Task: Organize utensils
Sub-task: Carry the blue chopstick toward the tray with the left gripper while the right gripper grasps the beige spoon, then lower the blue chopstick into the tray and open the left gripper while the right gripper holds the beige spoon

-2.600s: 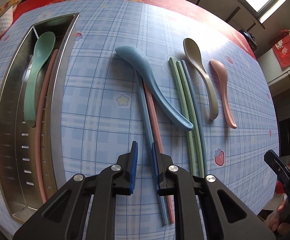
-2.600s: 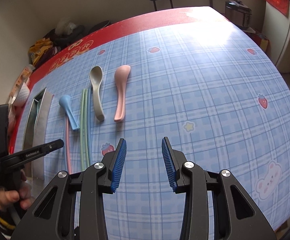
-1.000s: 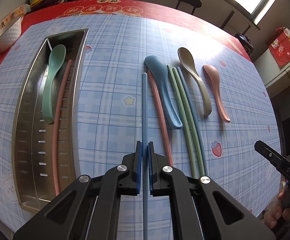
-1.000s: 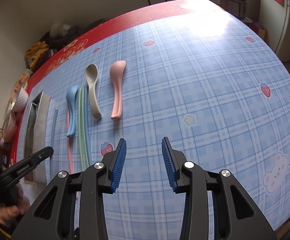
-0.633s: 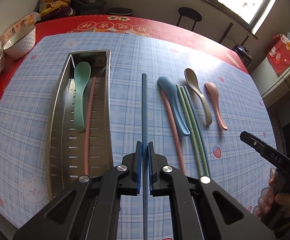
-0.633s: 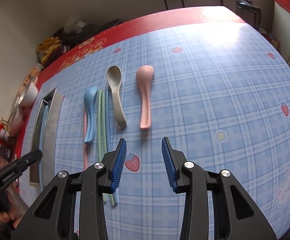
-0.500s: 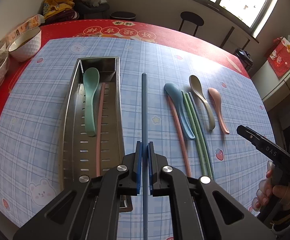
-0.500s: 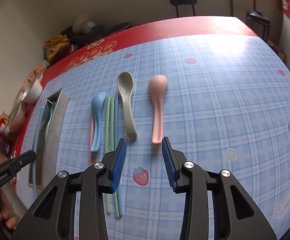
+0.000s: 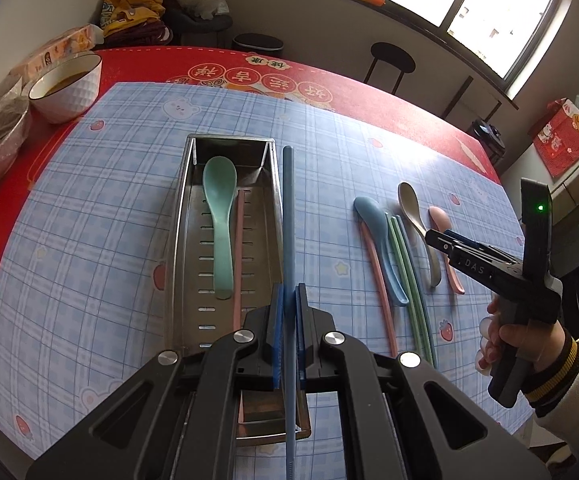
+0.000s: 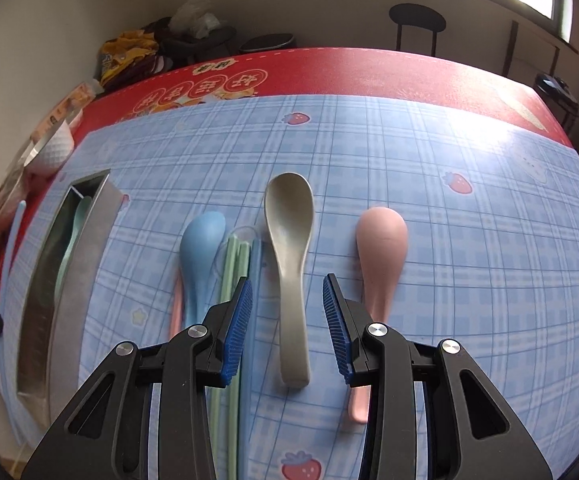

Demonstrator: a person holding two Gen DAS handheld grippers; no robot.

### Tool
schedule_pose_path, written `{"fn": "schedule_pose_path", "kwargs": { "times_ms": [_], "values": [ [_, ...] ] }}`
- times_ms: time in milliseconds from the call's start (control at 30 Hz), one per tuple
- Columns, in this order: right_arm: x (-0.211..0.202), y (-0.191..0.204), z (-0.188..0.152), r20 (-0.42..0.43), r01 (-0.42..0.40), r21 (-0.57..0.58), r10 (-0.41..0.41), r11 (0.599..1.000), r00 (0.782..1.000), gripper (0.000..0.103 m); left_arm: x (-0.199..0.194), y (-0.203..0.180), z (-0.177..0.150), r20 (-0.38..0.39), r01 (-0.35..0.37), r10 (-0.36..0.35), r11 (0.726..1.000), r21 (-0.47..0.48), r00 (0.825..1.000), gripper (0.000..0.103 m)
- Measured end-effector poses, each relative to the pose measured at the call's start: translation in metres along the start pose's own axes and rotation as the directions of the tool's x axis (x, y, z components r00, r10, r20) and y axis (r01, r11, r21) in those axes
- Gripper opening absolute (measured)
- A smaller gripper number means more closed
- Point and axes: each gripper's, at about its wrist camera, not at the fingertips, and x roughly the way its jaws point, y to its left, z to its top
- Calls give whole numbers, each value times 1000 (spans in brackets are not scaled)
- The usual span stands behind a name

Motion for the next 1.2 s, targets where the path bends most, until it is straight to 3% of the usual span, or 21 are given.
{"fn": "schedule_pose_path", "kwargs": {
  "times_ms": [333,467,667,967,1200],
  "values": [
    [29,-3,5,-46,44,62,-42,997,998,35,1,25,3,-7,15,-16,999,-33,1000,6],
    [31,-1,7,-50,77,81,-73,994,996,18,4,32,3,-19,25,-26,998,-50,999,6],
    [28,4,1,-54,73,108,-67,991,996,15,8,38,4,-30,42,-44,997,-66,999,6],
    [-6,11,-22,2,-10,221,10,975,1000,15,11,38,5,-36,60,-63,996,-71,997,6],
    [-38,23,-35,48,-87,213,79,973,996,15,18,38,6,-53,62,-66,994,-88,996,6]
  ]
}}
